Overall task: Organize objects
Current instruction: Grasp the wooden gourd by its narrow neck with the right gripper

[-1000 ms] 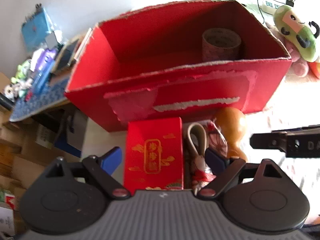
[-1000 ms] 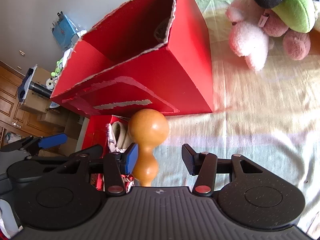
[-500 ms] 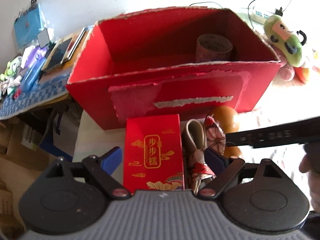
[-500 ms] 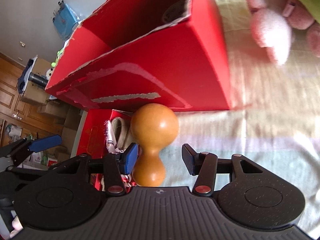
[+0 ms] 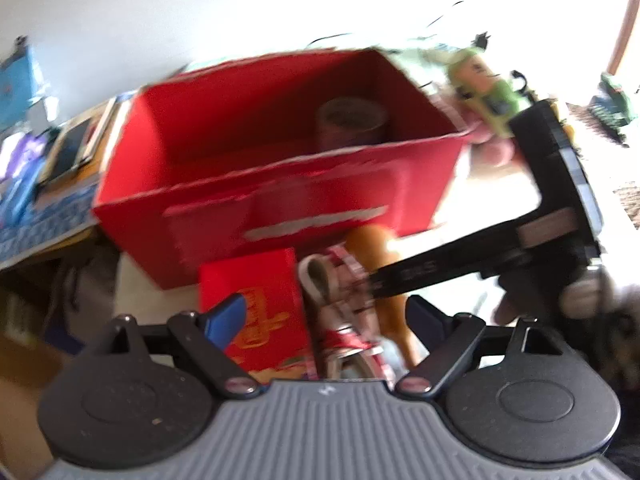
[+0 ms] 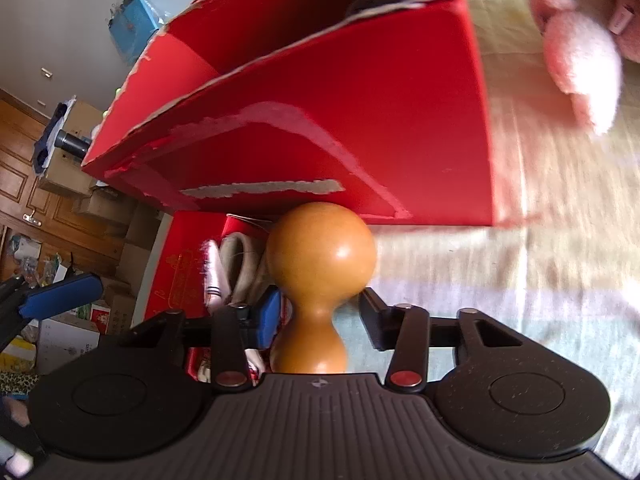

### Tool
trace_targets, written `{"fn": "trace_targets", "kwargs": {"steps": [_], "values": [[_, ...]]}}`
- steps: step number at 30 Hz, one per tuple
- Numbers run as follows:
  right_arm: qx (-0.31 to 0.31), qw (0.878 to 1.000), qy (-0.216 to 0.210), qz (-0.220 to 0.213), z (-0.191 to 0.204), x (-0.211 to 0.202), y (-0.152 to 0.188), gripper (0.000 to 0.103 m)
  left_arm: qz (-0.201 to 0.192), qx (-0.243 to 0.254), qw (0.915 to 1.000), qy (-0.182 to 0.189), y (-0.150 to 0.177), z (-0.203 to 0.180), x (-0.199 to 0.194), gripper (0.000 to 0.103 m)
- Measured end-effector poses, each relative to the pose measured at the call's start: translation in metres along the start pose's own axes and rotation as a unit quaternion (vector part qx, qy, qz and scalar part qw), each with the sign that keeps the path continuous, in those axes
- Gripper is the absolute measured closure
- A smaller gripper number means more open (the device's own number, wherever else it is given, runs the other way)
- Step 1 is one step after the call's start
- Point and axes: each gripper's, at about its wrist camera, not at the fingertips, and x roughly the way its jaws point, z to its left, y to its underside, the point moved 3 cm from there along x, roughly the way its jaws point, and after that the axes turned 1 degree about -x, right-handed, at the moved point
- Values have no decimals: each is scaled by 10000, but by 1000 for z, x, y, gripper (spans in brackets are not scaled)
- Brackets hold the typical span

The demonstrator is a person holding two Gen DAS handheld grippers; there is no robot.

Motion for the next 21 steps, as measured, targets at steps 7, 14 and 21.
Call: {"fn": "trace_targets", "kwargs": {"steps": [7, 14, 21], "values": [[229, 9995, 147, -129, -19, -16, 4, 58, 75, 269, 9967, 763, -3, -31, 13, 19], [593, 9975, 287, -273, -43, -36, 9, 59, 487, 515, 9922, 1023, 1, -57, 51, 30], [896, 9950, 308, -329, -59, -45, 12, 60, 885, 560, 9873, 1197, 0, -71, 90, 35]]}}
